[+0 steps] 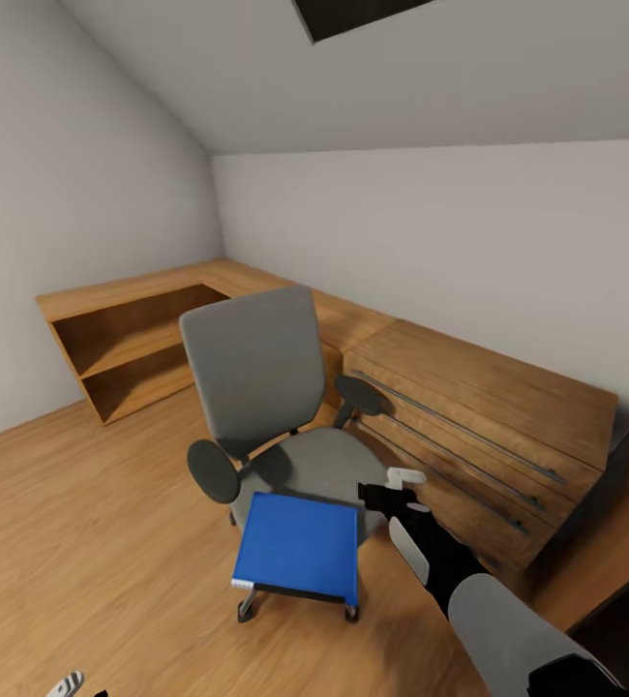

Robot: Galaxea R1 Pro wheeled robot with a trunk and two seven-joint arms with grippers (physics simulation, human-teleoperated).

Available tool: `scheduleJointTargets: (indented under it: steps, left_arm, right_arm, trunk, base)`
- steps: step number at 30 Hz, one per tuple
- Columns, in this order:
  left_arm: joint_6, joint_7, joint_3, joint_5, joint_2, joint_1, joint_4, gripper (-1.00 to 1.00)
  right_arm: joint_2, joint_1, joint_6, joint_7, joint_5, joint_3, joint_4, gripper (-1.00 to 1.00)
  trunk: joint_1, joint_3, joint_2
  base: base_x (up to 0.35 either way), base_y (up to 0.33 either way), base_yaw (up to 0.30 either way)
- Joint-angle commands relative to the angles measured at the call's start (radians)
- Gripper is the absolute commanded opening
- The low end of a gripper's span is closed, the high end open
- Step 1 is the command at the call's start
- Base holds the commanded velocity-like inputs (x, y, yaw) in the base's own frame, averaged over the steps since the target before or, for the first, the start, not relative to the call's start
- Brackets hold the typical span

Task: In the bedroom, organize the workspace by keeping the computer under the desk, ensuring the monitor is on the desk, placing the keyboard on the desk next to the monitor, placing the mouse on the desk next to the keyboard, moving the folder from the swivel chair onto the desk next to the mouse, stacking the notebook on top of the folder with the pen on top of the notebook, and positioning the swivel chair next to the desk.

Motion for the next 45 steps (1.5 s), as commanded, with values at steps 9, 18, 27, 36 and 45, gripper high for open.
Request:
scheduleJointTargets:
  steps: [9, 18, 27, 36, 45]
  left_arm:
    - [-0.049, 0.004, -0.018, 0.009, -0.002, 0.000, 0.022, 1.00]
    - [-0.055, 0.005, -0.048, 0.011, -0.002, 0.000, 0.026, 1.00]
    - [-0.056, 0.005, -0.050, 0.011, -0.002, 0.000, 0.027, 1.00]
    - [-0.057, 0.005, -0.051, 0.010, -0.003, 0.000, 0.027, 1.00]
    - [-0.056, 0.004, -0.062, 0.007, -0.011, 0.000, 0.028, 1.00]
  right_arm:
    - [0.000, -0.001, -0.006, -0.009, -0.008, 0.007, 0.001, 1.00]
    - [0.002, 0.001, -0.020, -0.008, -0.008, 0.009, 0.027, 1.00]
    - [0.003, 0.001, -0.060, -0.008, -0.008, 0.009, 0.044, 1.00]
    - [0.004, 0.001, -0.068, -0.007, -0.007, 0.009, 0.051, 1.00]
    - [0.006, 0.001, -0.112, -0.005, -0.006, 0.010, 0.096, 1.00]
  trunk:
    - [0.000, -0.001, 0.000]
    - [0.000, -0.001, 0.000]
    - [0.000, -0.001, 0.000]
    - [0.000, -0.001, 0.000]
    - [0.000, -0.001, 0.000]
  base:
    - [-0.004, 0.000, -0.201]
    - [-0.218, 0.000, -0.027]
    - [-0.317, 0.000, -0.003]
    - [-0.296, 0.000, 0.000]
    - [-0.053, 0.000, 0.000]
